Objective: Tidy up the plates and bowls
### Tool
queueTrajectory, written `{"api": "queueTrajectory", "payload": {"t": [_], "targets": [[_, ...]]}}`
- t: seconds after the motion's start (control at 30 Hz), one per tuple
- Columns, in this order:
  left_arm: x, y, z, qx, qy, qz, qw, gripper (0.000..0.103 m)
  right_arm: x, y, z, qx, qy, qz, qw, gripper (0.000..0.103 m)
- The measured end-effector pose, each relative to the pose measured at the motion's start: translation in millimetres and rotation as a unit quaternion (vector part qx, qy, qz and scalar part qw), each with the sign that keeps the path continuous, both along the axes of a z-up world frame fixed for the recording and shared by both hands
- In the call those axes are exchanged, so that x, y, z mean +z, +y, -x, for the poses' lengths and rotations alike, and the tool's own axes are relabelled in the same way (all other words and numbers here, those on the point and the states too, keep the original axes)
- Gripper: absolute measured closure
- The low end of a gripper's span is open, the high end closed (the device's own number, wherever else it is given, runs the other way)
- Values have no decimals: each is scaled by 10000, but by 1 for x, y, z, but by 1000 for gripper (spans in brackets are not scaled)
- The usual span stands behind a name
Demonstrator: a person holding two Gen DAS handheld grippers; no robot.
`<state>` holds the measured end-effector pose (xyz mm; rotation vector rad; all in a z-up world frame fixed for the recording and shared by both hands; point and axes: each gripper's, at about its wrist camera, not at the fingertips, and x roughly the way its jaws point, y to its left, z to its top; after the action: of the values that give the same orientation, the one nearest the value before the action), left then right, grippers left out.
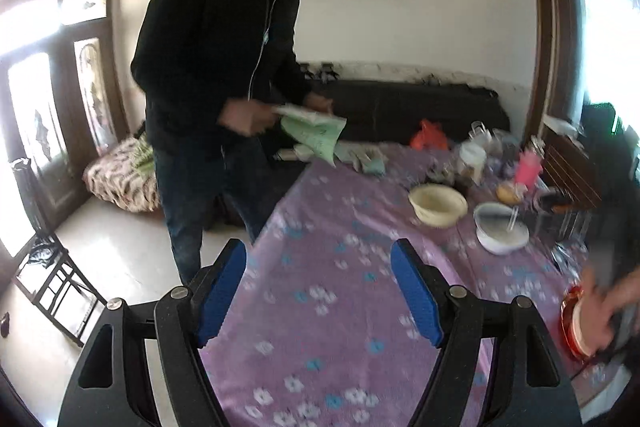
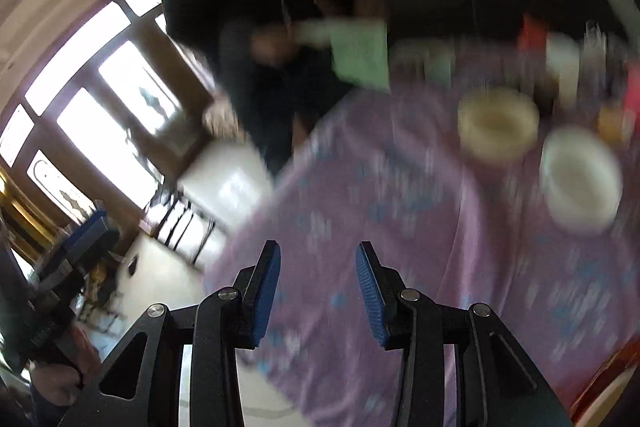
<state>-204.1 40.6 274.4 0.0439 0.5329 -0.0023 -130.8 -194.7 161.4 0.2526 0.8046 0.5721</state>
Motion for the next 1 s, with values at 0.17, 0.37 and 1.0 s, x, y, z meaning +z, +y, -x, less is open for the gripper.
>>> {"api": "queueTrajectory", "payload": {"t": [0.17, 0.37, 1.0], "targets": [[19, 21, -2, 288, -166, 141, 9993, 27, 142, 43, -38, 399, -1229, -319, 9911, 57], [-4, 45, 16, 672, -49, 266, 9974, 27, 180, 112, -37, 1724, -1283, -616, 9747, 39], [-47, 54, 66, 1324, 452, 235, 9899, 27, -98, 71, -67, 995, 1311, 314, 9859, 39]]}}
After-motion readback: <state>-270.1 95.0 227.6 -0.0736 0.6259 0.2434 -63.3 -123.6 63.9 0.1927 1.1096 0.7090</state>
